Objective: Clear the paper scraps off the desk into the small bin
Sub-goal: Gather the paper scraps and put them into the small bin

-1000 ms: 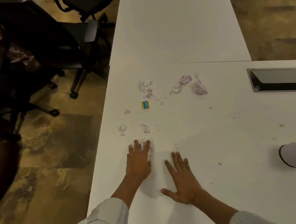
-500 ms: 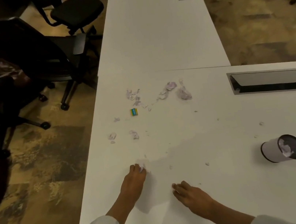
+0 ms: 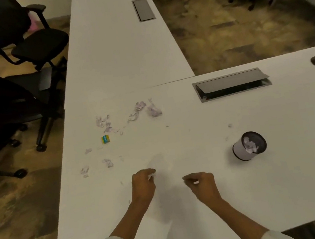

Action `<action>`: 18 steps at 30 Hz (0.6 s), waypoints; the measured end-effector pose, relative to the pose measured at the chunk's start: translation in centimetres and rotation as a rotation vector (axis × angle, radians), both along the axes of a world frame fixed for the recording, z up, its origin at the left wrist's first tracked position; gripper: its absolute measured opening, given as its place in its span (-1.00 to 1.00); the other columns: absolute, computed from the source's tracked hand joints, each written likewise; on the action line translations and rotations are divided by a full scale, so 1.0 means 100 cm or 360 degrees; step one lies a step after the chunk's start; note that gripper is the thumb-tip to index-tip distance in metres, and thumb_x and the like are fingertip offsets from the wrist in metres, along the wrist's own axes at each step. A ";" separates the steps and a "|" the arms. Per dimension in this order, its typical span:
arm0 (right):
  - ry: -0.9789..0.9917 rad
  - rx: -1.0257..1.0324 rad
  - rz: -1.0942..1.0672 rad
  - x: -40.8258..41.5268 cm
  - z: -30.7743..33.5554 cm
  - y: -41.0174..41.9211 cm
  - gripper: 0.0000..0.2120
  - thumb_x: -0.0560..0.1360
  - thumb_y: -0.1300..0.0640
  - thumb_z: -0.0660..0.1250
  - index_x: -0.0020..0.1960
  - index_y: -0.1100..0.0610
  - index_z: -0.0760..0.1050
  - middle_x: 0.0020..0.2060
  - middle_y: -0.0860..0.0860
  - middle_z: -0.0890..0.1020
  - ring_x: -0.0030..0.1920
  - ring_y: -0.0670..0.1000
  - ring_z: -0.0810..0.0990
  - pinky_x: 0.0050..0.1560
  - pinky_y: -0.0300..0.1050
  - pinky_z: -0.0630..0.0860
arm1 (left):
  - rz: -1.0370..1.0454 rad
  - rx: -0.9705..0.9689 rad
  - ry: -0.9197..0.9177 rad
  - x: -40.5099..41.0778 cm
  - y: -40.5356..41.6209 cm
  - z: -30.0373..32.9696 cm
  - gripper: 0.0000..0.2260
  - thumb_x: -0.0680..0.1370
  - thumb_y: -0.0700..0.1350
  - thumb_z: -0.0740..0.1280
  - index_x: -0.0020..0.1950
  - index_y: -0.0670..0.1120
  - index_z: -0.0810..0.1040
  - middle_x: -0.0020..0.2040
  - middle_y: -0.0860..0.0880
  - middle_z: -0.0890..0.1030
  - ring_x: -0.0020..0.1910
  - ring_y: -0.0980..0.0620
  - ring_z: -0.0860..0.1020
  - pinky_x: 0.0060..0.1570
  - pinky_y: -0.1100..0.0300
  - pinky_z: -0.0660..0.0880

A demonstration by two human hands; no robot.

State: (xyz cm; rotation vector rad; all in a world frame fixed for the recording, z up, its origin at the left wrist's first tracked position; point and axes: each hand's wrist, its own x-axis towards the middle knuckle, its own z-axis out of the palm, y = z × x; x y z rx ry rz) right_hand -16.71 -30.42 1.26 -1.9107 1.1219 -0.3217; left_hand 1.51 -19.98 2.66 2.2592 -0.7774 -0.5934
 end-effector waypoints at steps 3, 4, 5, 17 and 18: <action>-0.0112 -0.0085 -0.0321 -0.035 0.030 -0.052 -0.91 0.42 0.33 0.47 -0.12 0.20 0.71 -0.21 0.04 0.74 -0.28 -0.21 0.64 -0.24 -0.54 0.49 | -0.0072 -0.0167 0.0100 -0.032 -0.051 0.020 -0.81 0.45 -0.41 0.35 -0.02 -0.25 0.68 -0.04 -0.17 0.71 -0.03 -0.04 0.67 -0.03 0.33 0.49; -0.0132 -0.0118 -0.0420 -0.046 0.039 -0.070 -0.91 0.43 0.34 0.46 -0.12 0.21 0.70 -0.22 0.05 0.73 -0.30 -0.23 0.64 -0.24 -0.56 0.46 | -0.0105 -0.0211 0.0146 -0.044 -0.069 0.026 -0.82 0.45 -0.40 0.35 -0.02 -0.25 0.68 -0.05 -0.17 0.71 -0.05 -0.02 0.67 -0.07 0.35 0.48; -0.0135 -0.0140 -0.0511 -0.058 0.046 -0.086 -0.92 0.43 0.34 0.45 -0.12 0.21 0.69 -0.23 0.05 0.73 -0.30 -0.29 0.62 -0.24 -0.59 0.43 | -0.0143 -0.0253 0.0191 -0.056 -0.087 0.031 -0.82 0.45 -0.39 0.35 -0.02 -0.24 0.68 -0.05 -0.17 0.71 -0.06 -0.01 0.66 -0.07 0.35 0.48; 0.0027 -0.0031 -0.0691 -0.140 0.068 -0.201 -0.79 0.55 0.19 0.28 0.07 0.15 0.67 -0.01 0.07 0.72 0.04 0.05 0.66 0.14 -0.10 0.55 | -0.0597 -0.0273 0.0431 -0.196 -0.254 0.067 -0.77 0.48 -0.33 0.32 0.09 -0.22 0.65 0.07 -0.16 0.68 0.04 -0.01 0.61 0.01 0.36 0.41; 0.0042 -0.0020 -0.0681 -0.143 0.067 -0.205 -0.78 0.55 0.20 0.26 0.08 0.15 0.66 0.00 0.07 0.72 0.04 0.05 0.66 0.13 -0.13 0.54 | -0.0626 -0.0229 0.0434 -0.200 -0.260 0.067 -0.76 0.49 -0.31 0.32 0.13 -0.22 0.64 0.12 -0.17 0.66 0.07 -0.02 0.59 0.03 0.38 0.39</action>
